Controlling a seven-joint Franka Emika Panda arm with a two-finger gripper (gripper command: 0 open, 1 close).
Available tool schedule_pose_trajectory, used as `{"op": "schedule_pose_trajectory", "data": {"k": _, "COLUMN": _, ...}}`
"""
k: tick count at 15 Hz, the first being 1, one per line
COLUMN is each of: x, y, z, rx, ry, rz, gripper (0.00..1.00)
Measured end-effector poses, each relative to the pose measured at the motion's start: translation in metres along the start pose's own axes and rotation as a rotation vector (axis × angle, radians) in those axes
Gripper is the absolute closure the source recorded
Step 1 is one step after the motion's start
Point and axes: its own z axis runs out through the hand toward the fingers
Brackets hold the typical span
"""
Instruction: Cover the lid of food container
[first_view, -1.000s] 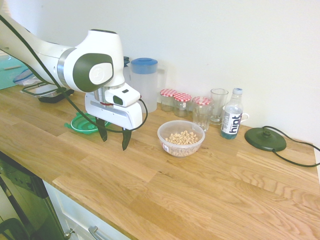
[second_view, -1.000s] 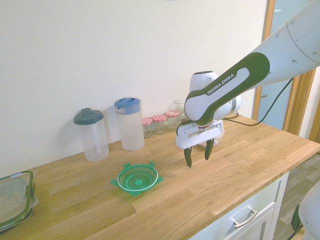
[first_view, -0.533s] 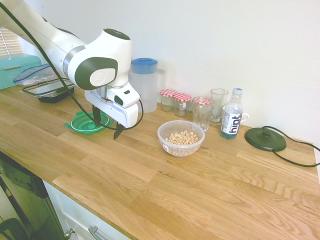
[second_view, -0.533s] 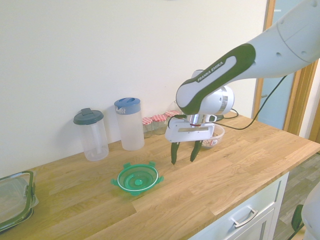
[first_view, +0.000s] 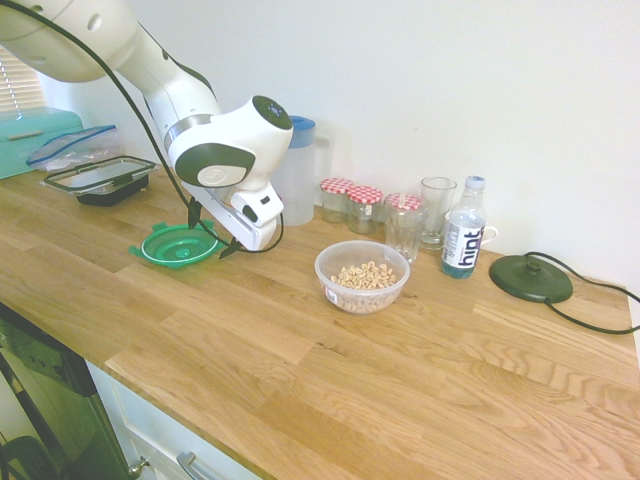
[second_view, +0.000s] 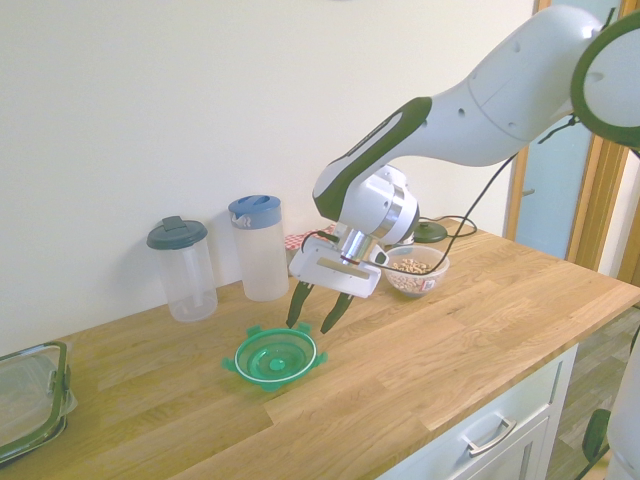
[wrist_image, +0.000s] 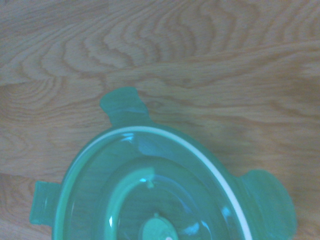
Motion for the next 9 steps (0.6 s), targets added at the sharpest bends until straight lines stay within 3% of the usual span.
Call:
{"op": "schedule_pose_trajectory", "data": {"k": 6, "x": -0.002, "y": 0.001, "z": 0.034, "rx": 0.145, "ry": -0.097, "rz": 0.032, "gripper": 0.00}}
{"op": "schedule_pose_trajectory", "data": {"k": 7, "x": -0.001, "y": 0.002, "z": 0.037, "rx": 0.170, "ry": -0.110, "rz": 0.040, "gripper": 1.00}}
{"op": "schedule_pose_trajectory", "data": {"k": 9, "x": 0.003, "y": 0.006, "z": 0.040, "rx": 0.211, "ry": -0.144, "rz": 0.062, "gripper": 1.00}}
